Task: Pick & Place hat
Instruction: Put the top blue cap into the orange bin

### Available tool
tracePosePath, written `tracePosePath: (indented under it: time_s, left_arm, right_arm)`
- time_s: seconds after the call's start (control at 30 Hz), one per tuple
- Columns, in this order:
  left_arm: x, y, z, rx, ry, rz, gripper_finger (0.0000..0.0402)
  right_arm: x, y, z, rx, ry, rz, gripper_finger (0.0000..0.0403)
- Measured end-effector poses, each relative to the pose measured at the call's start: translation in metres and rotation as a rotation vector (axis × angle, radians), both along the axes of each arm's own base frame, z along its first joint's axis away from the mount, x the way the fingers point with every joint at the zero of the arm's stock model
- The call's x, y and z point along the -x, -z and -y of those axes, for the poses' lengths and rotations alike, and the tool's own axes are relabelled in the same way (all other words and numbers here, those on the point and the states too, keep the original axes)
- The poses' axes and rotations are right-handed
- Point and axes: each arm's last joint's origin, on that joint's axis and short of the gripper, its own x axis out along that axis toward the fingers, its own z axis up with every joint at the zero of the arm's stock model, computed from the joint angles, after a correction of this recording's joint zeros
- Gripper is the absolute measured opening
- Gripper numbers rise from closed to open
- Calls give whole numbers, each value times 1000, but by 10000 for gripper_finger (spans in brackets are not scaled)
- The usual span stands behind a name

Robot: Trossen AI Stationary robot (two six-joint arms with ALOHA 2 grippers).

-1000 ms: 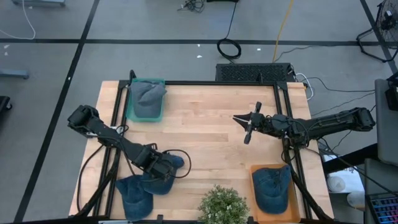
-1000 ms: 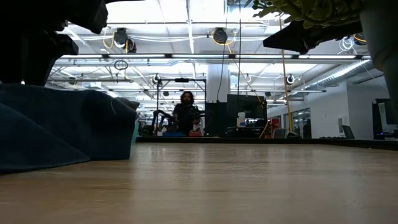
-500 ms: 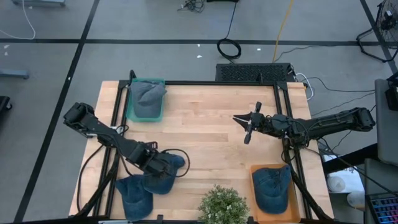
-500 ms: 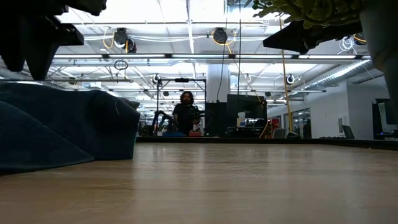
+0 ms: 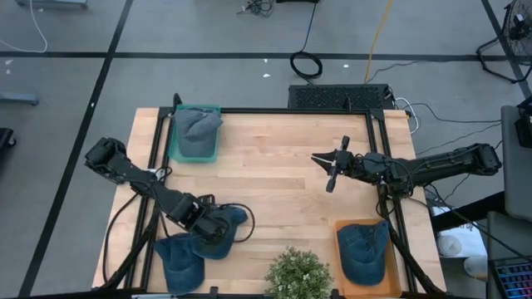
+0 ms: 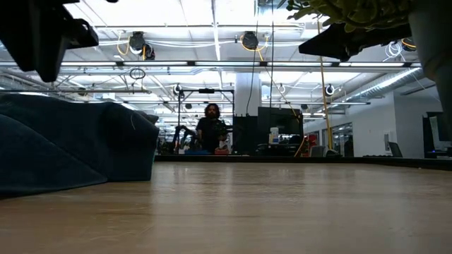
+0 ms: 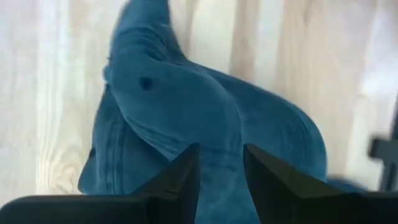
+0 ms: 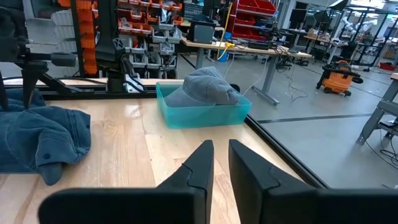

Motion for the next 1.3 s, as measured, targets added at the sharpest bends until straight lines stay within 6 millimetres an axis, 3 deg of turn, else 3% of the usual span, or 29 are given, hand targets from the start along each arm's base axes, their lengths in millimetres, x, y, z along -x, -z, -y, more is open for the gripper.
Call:
tracePosePath:
  time_s: [0.5,0.93,1.13,1.3]
  left_arm:
    - [3,8,2,-36,-45,-61,229]
    - [1,8,3,-33,-48,-42,200]
    - [4,27,2,-19,-58,-41,200]
    - [3,30,0,-25,-61,-30,208]
  right_arm:
    - [0,0,0,0,0,-1,39]
    - [0,1,0,1,0,-7,38]
    - [0,1,0,1,0,-8,38]
    - [0,1,0,1,0,-8,38]
